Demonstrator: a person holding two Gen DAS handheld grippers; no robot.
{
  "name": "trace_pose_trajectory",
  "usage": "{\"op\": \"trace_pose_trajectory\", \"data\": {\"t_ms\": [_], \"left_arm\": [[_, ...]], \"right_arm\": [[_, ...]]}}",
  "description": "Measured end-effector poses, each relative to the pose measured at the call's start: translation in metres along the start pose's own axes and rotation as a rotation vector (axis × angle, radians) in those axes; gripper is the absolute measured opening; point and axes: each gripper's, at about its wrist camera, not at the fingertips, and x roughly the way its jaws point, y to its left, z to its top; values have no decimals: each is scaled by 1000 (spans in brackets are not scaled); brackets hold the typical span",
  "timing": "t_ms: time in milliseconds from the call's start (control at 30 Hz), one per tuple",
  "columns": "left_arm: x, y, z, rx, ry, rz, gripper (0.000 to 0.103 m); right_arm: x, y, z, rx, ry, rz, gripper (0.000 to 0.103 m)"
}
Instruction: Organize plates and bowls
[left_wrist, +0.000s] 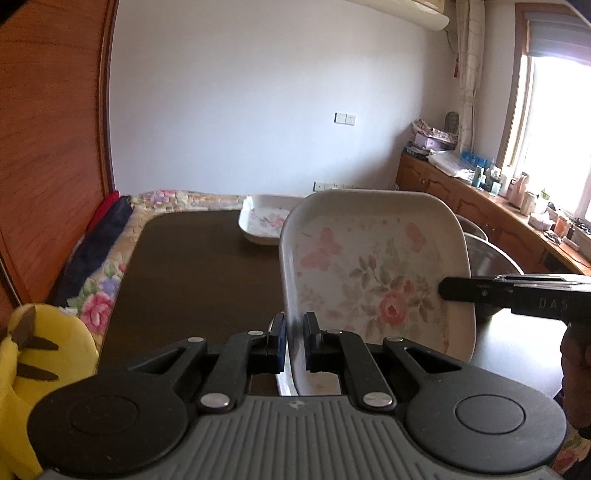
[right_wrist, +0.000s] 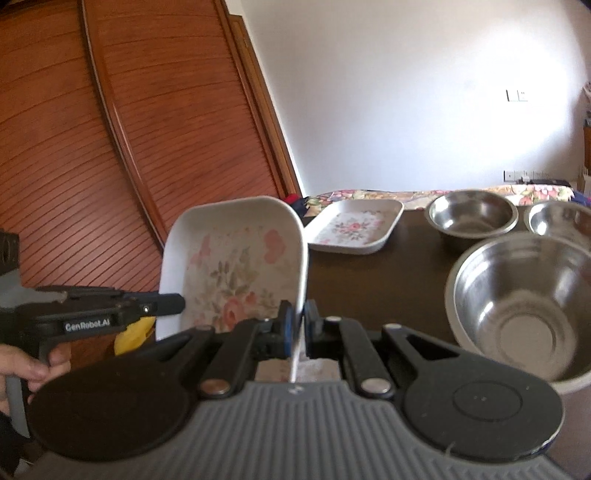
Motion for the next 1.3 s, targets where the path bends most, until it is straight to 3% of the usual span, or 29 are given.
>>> {"op": "trace_pose_trajectory", "data": {"t_ms": [333,600,1300], "left_arm": [[11,1,-14,-68,46,-21,39],[12,-4,-14,-49,48,-4,39],[49,8,-16,-93,102,17,39]], "right_arm": [[-4,-11,-14,43,18,22,9],[1,-14,-23,65,39,29,9],[23,-19,-37,26,50,-32,10]]}}
